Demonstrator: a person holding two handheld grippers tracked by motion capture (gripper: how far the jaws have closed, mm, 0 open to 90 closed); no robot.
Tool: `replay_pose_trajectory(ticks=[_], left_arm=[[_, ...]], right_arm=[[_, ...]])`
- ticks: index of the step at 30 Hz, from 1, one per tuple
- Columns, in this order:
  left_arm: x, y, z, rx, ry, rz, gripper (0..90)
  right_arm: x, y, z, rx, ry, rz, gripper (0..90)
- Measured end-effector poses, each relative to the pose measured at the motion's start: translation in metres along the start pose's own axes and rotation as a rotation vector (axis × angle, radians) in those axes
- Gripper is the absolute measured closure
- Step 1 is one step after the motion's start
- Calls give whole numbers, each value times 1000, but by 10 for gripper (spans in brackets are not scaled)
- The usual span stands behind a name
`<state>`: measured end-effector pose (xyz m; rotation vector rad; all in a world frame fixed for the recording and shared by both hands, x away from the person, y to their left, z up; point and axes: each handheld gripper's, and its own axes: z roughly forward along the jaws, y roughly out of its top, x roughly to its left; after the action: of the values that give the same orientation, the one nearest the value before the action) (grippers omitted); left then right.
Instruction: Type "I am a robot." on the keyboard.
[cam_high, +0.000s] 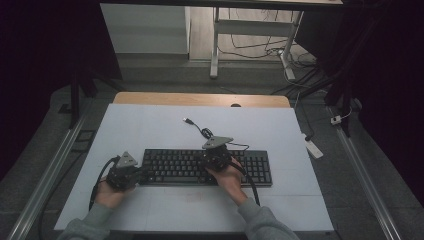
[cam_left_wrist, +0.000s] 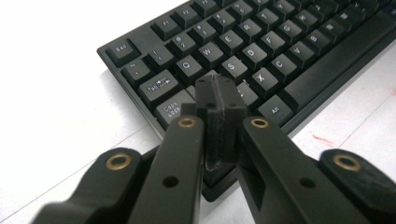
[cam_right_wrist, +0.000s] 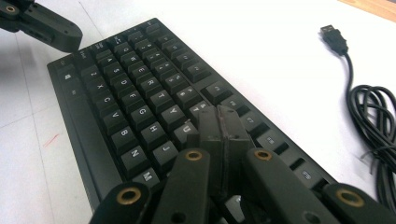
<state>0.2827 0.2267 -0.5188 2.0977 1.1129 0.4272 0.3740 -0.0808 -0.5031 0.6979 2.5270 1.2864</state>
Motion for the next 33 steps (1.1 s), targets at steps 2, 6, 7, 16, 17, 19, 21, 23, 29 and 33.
replay_pose_trajectory(ticks=[2, 6, 7, 16, 17, 19, 21, 23, 29, 33], left_arm=[[1, 0, -1, -10, -3, -6, 890], [3, 0, -3, -22, -10, -14, 889], [3, 0, -3, -26, -11, -16, 888], [5, 1, -5, -51, -46, -32, 654], [5, 1, -5, -53, -47, -32, 616], [5, 1, -6, -55, -50, -36, 577], [5, 1, -7, -61, -52, -42, 489], [6, 2, -8, -69, -53, -47, 467], [6, 5, -11, -79, -53, -56, 291], [6, 5, -14, -90, -59, -53, 273]], right_arm=[[-2, -1, -4, -6, -1, 7, 896], [-4, -4, -13, -10, -6, 11, 896], [-5, -6, -19, -16, -9, 11, 896], [-12, -23, -50, -42, -26, 41, 644], [-13, -25, -53, -43, -28, 40, 617], [-14, -28, -57, -44, -35, 42, 593], [-17, -35, -70, -58, -46, 49, 539], [-17, -39, -75, -62, -51, 53, 523], [-20, -64, -112, -85, -96, 63, 487], [-21, -73, -126, -104, -114, 62, 478]])
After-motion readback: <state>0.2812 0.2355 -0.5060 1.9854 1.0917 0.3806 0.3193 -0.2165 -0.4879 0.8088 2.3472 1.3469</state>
